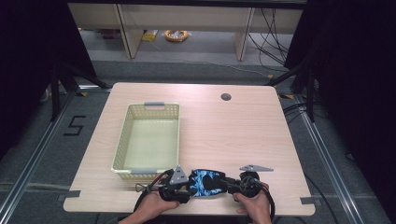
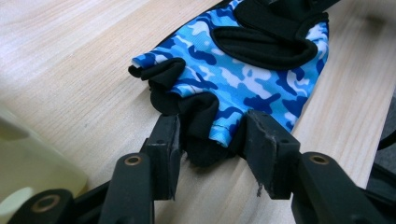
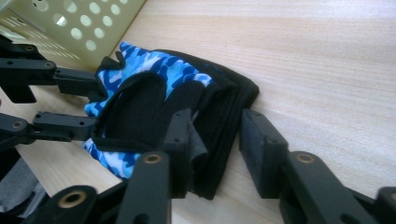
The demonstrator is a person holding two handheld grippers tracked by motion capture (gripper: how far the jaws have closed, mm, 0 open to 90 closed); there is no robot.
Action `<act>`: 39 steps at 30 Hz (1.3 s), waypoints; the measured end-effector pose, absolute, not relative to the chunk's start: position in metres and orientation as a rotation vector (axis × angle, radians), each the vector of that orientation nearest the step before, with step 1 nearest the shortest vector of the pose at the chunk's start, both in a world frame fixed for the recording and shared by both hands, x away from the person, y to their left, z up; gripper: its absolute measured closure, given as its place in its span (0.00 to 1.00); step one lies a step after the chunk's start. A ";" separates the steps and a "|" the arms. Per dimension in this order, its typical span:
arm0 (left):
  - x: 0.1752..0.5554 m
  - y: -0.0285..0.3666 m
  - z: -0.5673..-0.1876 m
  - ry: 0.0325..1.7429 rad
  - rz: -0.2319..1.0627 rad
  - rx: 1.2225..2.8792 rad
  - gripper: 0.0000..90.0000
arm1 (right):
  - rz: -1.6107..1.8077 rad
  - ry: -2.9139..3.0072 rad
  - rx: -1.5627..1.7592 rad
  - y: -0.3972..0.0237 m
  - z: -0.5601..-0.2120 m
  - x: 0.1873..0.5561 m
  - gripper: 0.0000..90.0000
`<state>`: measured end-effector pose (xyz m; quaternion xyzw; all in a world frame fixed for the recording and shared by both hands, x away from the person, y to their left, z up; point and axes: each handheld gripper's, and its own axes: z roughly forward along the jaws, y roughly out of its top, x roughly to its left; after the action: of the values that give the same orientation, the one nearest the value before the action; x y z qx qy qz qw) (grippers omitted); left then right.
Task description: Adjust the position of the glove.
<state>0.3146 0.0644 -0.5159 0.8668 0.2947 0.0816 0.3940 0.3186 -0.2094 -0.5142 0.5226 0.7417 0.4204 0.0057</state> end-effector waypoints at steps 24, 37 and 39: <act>0.308 0.060 -0.517 0.691 0.226 2.214 0.89 | 1.455 2.286 1.614 -0.215 -0.520 0.317 0.98; 0.308 0.062 -0.512 0.681 0.238 2.176 0.92 | 1.533 2.248 1.602 -0.218 -0.514 0.311 0.98; 0.308 0.062 -0.511 0.678 0.248 2.184 0.92 | 1.525 2.243 1.652 -0.217 -0.512 0.309 0.98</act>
<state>0.3079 0.0624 -0.5114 0.8666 0.2692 0.0985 0.4083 0.3092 -0.2170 -0.5124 0.5201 0.7062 0.4801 -0.0171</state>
